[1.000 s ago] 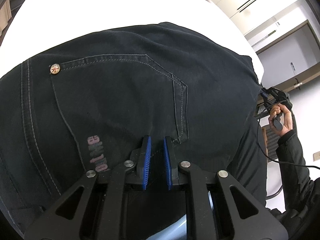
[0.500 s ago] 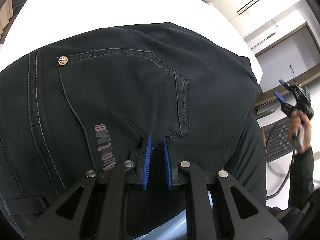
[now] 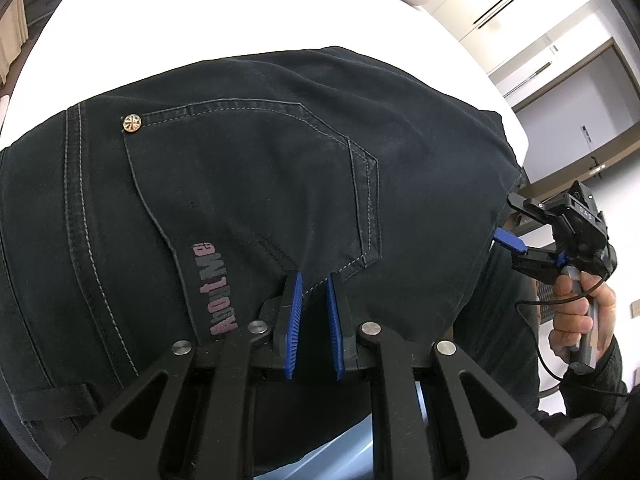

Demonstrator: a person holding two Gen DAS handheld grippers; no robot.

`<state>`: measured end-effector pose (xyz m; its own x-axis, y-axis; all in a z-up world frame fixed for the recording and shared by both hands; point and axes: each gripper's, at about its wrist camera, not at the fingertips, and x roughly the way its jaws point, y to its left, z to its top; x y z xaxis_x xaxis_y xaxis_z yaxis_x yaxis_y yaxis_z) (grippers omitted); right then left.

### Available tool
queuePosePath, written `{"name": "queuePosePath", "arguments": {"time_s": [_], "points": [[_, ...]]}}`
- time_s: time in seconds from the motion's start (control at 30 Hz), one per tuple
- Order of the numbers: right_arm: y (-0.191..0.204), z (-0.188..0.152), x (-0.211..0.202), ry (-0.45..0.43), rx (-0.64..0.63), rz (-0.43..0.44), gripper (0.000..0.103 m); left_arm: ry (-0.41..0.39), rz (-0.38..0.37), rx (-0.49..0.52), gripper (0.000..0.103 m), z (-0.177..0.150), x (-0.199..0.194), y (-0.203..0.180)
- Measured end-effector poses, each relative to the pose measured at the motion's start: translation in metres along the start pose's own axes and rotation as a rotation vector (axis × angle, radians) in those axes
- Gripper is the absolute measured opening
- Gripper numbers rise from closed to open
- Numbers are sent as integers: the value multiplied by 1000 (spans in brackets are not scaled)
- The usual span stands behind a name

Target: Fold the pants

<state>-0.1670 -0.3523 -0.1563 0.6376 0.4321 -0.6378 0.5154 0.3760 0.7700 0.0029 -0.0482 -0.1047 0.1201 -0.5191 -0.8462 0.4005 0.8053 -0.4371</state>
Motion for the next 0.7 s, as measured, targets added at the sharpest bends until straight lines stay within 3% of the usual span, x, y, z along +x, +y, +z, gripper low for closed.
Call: {"name": "queuePosePath", "arguments": {"time_s": [0.13, 0.23, 0.33, 0.7], "points": [[4, -6, 9, 60, 35, 41, 57, 4, 3, 7, 13, 1, 0, 0], [6, -13, 19, 87, 38, 56, 50, 5, 3, 9, 13, 0, 0, -1], [13, -12, 32, 107, 5, 59, 7, 8, 5, 14, 13, 1, 1, -2], [-13, -27, 24, 94, 25, 52, 3, 26, -1, 23, 13, 1, 0, -6]]}}
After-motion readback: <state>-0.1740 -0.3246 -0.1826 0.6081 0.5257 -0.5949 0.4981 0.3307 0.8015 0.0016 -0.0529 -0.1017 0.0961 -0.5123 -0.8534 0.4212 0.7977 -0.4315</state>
